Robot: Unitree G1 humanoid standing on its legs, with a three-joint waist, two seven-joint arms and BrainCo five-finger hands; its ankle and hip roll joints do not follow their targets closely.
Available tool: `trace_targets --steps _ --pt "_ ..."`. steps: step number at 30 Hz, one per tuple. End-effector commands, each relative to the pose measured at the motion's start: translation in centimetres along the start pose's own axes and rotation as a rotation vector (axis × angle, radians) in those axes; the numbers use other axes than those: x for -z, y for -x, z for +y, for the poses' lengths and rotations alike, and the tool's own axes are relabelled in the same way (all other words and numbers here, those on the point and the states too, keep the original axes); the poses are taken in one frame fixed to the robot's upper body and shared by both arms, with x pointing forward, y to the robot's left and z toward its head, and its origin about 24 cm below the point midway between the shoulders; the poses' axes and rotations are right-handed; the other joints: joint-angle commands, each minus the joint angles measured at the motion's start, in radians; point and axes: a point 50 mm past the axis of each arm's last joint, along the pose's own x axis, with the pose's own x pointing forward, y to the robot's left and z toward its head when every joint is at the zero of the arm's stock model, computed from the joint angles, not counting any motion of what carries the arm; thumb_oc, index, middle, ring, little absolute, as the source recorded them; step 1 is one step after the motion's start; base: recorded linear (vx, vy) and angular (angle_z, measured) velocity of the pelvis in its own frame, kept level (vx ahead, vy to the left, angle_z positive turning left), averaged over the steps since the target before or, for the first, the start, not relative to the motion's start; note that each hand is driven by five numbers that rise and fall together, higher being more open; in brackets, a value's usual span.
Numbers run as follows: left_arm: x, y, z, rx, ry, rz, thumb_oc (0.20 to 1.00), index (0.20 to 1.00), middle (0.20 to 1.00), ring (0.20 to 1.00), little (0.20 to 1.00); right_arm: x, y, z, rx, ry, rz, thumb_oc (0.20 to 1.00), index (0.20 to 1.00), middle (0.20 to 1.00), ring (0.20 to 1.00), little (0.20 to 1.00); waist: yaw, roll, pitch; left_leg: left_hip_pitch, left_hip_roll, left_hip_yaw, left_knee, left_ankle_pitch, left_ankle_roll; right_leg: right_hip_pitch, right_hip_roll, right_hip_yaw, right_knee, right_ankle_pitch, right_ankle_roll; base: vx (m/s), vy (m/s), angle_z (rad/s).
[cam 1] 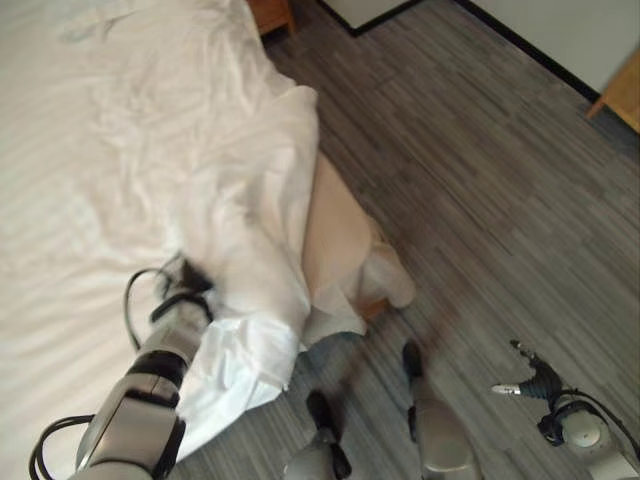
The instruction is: Making the bed.
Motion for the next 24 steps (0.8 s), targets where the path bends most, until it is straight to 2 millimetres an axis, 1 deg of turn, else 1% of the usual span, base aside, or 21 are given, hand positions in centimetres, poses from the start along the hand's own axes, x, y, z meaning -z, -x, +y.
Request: trace_targets --steps 1,2,3,4,6,8,9,10,11,12,13,14,15,16,18,19,20,21,22,23,24 --pt "-5.7 -1.7 -1.9 0.085 0.133 -0.196 0.200 0.200 0.200 0.200 0.200 -0.1 -0.3 1.2 -0.026 -0.047 0.014 1.000 1.000 1.000 1.000 1.000 -0.021 -0.021 -0.081 0.092 0.000 -0.029 0.015 -0.043 -0.026 0.099 -0.076 -0.006 0.016 -0.075 0.079 0.10 0.036 0.19" --pt "-8.2 -1.6 -3.1 0.135 0.181 -0.276 0.200 0.200 0.200 0.200 0.200 0.1 -0.3 1.6 -0.036 -0.057 0.029 1.000 1.000 1.000 1.000 1.000 -0.025 -0.025 -0.088 0.107 -0.002 -0.029 0.015 -0.050 -0.022 0.113 -0.078 -0.008 0.016 -0.079 0.079 0.08 0.022 0.19" --pt "-8.2 -1.6 -3.1 0.137 0.182 -0.277 0.200 0.200 0.200 0.200 0.200 0.1 -0.3 1.5 -0.034 -0.058 0.031 1.000 1.000 1.000 1.000 1.000 -0.023 -0.025 -0.086 0.110 -0.002 -0.029 0.015 -0.051 -0.022 0.117 -0.079 -0.008 0.016 -0.080 0.079 0.05 0.009 0.11" --pt "-9.4 -1.4 -3.6 0.167 0.203 -0.318 0.200 0.200 0.200 0.200 0.200 0.1 -0.3 1.8 -0.043 -0.063 0.033 1.000 1.000 1.000 1.000 1.000 -0.024 -0.028 -0.091 0.119 -0.005 -0.030 0.015 -0.057 -0.019 0.126 -0.080 -0.009 0.016 -0.082 0.079 0.03 0.010 -0.07" --pt "-13.0 -0.5 -5.0 0.258 0.240 -0.447 0.200 0.200 0.200 0.200 0.200 0.1 -0.5 2.1 -0.047 -0.080 0.044 1.000 1.000 1.000 1.000 1.000 -0.032 -0.032 -0.100 0.134 -0.009 -0.029 0.015 -0.065 -0.013 0.137 -0.082 -0.007 0.016 -0.082 0.080 0.03 0.012 -0.10" --pt "-14.5 -0.1 -6.1 0.320 0.245 -0.498 0.200 0.200 0.200 0.200 0.200 -0.1 -0.5 2.4 -0.055 -0.086 0.038 1.000 1.000 1.000 1.000 1.000 -0.038 -0.035 -0.105 0.143 -0.012 -0.024 0.015 -0.072 -0.009 0.140 -0.083 -0.002 0.016 -0.083 0.082 0.00 0.000 0.00" --pt "-15.7 0.3 -7.0 0.360 0.256 -0.531 0.200 0.200 0.200 0.200 0.200 -0.1 -0.6 2.4 -0.049 -0.093 0.040 1.000 1.000 1.000 1.000 1.000 -0.045 -0.036 -0.105 0.148 -0.015 -0.021 0.015 -0.074 -0.006 0.141 -0.084 0.005 0.016 -0.081 0.083 0.00 0.022 -0.09" --pt "-16.8 0.7 -8.0 0.406 0.259 -0.558 0.200 0.200 0.200 0.200 0.200 -0.2 -0.7 2.5 -0.046 -0.101 0.040 1.000 1.000 1.000 1.000 1.000 -0.050 -0.036 -0.102 0.154 -0.018 -0.016 0.015 -0.078 -0.003 0.141 -0.085 0.011 0.016 -0.080 0.084 0.00 0.016 -0.10" --pt "-17.4 1.0 -8.9 0.441 0.254 -0.574 0.200 0.200 0.200 0.200 0.200 -0.3 -0.9 2.5 -0.041 -0.102 0.036 1.000 1.000 1.000 1.000 1.000 -0.056 -0.036 -0.101 0.159 -0.021 -0.014 0.015 -0.081 -0.001 0.141 -0.085 0.017 0.016 -0.079 0.084 -0.01 0.025 -0.08" --pt "-18.3 1.5 -10.2 0.492 0.250 -0.587 0.200 0.200 0.200 0.200 0.200 -0.6 -1.1 2.5 -0.035 -0.113 0.032 1.000 1.000 1.000 1.000 1.000 -0.069 -0.036 -0.097 0.164 -0.025 -0.005 0.015 -0.085 0.003 0.138 -0.086 0.027 0.016 -0.077 0.087 -0.02 0.030 -0.08" --pt "-18.5 1.8 -11.2 0.520 0.249 -0.575 0.385 0.385 0.385 0.385 0.385 -0.8 -1.3 2.4 -0.029 -0.112 0.026 1.000 1.000 1.000 1.000 1.000 -0.075 -0.035 -0.093 0.166 -0.028 0.002 0.015 -0.087 0.005 0.134 -0.086 0.036 0.016 -0.075 0.087 -0.04 0.041 -0.16" --pt "-19.3 2.8 -13.0 0.594 0.263 -0.565 0.561 0.561 0.561 0.561 0.561 -1.2 -1.6 2.5 -0.024 -0.125 0.022 1.000 1.000 1.000 1.000 1.000 -0.094 -0.034 -0.085 0.168 -0.035 0.009 0.015 -0.090 0.009 0.125 -0.087 0.047 0.016 -0.069 0.088 -0.06 0.058 -0.29" --pt "-20.1 3.6 -14.9 0.648 0.282 -0.538 1.000 1.000 1.000 1.000 1.000 -1.5 -1.9 2.5 -0.018 -0.126 0.017 1.000 1.000 1.000 1.000 1.000 -0.111 -0.027 -0.074 0.171 -0.043 0.028 0.015 -0.093 0.013 0.110 -0.091 0.072 0.016 -0.061 0.093 -0.05 0.048 -0.34" --pt "-20.2 3.6 -15.0 0.647 0.284 -0.539 1.000 1.000 1.000 1.000 1.000 -1.5 -1.9 2.4 -0.016 -0.125 0.018 1.000 1.000 1.000 1.000 1.000 -0.108 -0.025 -0.074 0.172 -0.044 0.030 0.015 -0.094 0.014 0.108 -0.091 0.075 0.016 -0.060 0.093 -0.04 0.047 -0.53" --pt "-20.6 4.7 -16.8 0.717 0.315 -0.498 1.000 1.000 1.000 1.000 1.000 -1.6 -2.1 2.5 -0.011 -0.124 0.026 1.000 1.000 1.000 1.000 1.000 -0.125 -0.019 -0.067 0.178 -0.052 0.049 0.015 -0.100 0.019 0.094 -0.093 0.098 0.016 -0.052 0.099 -0.01 0.030 -0.62" --pt "-21.1 5.9 -18.0 0.778 0.366 -0.460 1.000 1.000 1.000 1.000 1.000 -1.4 -2.4 2.3 0.014 -0.117 0.055 1.000 1.000 1.000 1.000 1.000 -0.142 -0.011 -0.058 0.184 -0.060 0.068 0.015 -0.106 0.023 0.080 -0.094 0.122 0.016 -0.045 0.106 -0.01 0.029 -0.51" --pt "-21.2 5.9 -18.0 0.778 0.367 -0.460 1.000 1.000 1.000 1.000 1.000 -1.3 -2.4 2.3 0.015 -0.117 0.056 1.000 1.000 1.000 1.000 1.000 -0.139 -0.011 -0.058 0.185 -0.060 0.071 0.015 -0.107 0.024 0.079 -0.094 0.125 0.016 -0.045 0.106 0.00 0.025 -0.43" --pt "-21.4 5.8 -17.8 0.774 0.404 -0.460 1.000 1.000 1.000 1.000 1.000 -1.0 -2.4 2.0 0.034 -0.121 0.075 1.000 1.000 1.000 1.000 1.000 -0.145 -0.006 -0.058 0.188 -0.061 0.078 0.015 -0.108 0.025 0.076 -0.094 0.132 0.016 -0.043 0.109 0.04 -0.016 -0.53" --pt "-22.2 5.5 -16.6 0.757 0.467 -0.502 1.000 1.000 1.000 1.000 1.000 0.1 -2.2 1.6 0.076 -0.130 0.132 1.000 1.000 1.000 1.000 1.000 -0.143 0.003 -0.061 0.195 -0.062 0.086 0.015 -0.110 0.026 0.077 -0.092 0.143 0.016 -0.044 0.109 0.04 -0.018 -0.50" --pt "-22.2 5.5 -16.6 0.758 0.467 -0.502 1.000 1.000 1.000 1.000 1.000 0.1 -2.2 1.6 0.077 -0.131 0.132 1.000 1.000 1.000 1.000 1.000 -0.142 0.003 -0.060 0.196 -0.061 0.086 0.015 -0.111 0.026 0.078 -0.091 0.144 0.016 -0.044 0.109 0.05 -0.046 -0.45" --pt "-22.2 5.3 -16.0 0.745 0.489 -0.514 1.000 1.000 1.000 1.000 1.000 0.7 -2.0 1.3 0.104 -0.145 0.164 1.000 1.000 1.000 1.000 1.000 -0.139 0.005 -0.065 0.199 -0.059 0.084 0.015 -0.110 0.026 0.085 -0.091 0.139 0.016 -0.047 0.107 0.03 -0.044 -0.14"
